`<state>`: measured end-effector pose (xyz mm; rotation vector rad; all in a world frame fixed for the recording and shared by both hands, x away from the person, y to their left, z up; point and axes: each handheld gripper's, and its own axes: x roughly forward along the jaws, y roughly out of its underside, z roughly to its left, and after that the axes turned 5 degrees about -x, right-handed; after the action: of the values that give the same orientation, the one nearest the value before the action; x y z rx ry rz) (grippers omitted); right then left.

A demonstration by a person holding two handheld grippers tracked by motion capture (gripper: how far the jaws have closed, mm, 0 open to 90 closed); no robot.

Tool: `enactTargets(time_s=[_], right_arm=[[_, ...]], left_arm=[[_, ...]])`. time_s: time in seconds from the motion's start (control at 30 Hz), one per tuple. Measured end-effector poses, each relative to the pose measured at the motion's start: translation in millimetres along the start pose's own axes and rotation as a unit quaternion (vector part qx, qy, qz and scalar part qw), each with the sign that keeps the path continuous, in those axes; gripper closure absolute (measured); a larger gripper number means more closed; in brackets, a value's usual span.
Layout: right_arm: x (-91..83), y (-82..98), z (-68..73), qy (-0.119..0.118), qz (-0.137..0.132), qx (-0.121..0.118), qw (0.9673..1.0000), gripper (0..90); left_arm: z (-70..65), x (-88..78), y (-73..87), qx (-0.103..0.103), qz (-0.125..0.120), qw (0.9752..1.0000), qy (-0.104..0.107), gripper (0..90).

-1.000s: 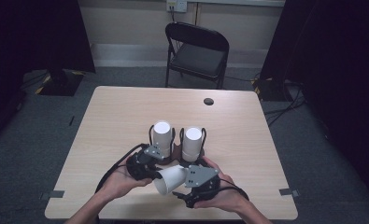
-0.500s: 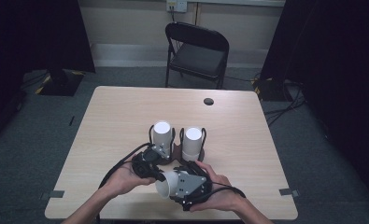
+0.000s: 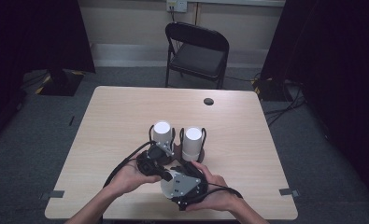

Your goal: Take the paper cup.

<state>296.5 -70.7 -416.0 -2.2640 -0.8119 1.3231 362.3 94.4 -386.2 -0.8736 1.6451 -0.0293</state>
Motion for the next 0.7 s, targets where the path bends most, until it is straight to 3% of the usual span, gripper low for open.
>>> enactTargets(time_s=[0.17, 0.27, 0.33, 0.4, 0.47, 0.53, 0.7], right_arm=[[1.4, -3.2, -1.8, 0.004, -0.005, 0.004, 1.0000, 18.4], [-0.8, -5.7, -1.6, 0.013, -0.016, 0.014, 0.9997, 21.1], [-1.8, -5.7, -2.8, 0.012, -0.019, 0.022, 0.9995, 21.3], [-1.0, -4.8, -3.4, 0.009, -0.020, 0.027, 0.9994, 21.5], [-1.2, -4.5, -4.3, 0.010, -0.029, 0.036, 0.9989, 22.3], [-1.6, -6.4, -3.1, 0.014, -0.019, 0.028, 0.9993, 22.1], [-2.5, -4.4, -3.3, 0.010, -0.025, 0.035, 0.9990, 23.1]], left_arm=[[-0.1, 1.4, -2.6, -0.012, -0.004, 0.9999, -0.011, 86.1], [2.6, 1.4, -2.1, -0.030, -0.013, 0.9994, -0.009, 86.4], [3.3, 1.7, -2.2, -0.032, -0.014, 0.9994, -0.008, 86.4], [1.5, 3.4, -2.4, -0.033, -0.011, 0.9992, -0.021, 87.0], [1.4, 6.3, -3.0, -0.037, -0.009, 0.9991, -0.017, 88.3], [1.7, 6.8, -2.4, -0.038, -0.014, 0.9991, -0.015, 88.3], [1.7, 6.4, -1.1, -0.043, -0.016, 0.9988, -0.016, 88.0]])
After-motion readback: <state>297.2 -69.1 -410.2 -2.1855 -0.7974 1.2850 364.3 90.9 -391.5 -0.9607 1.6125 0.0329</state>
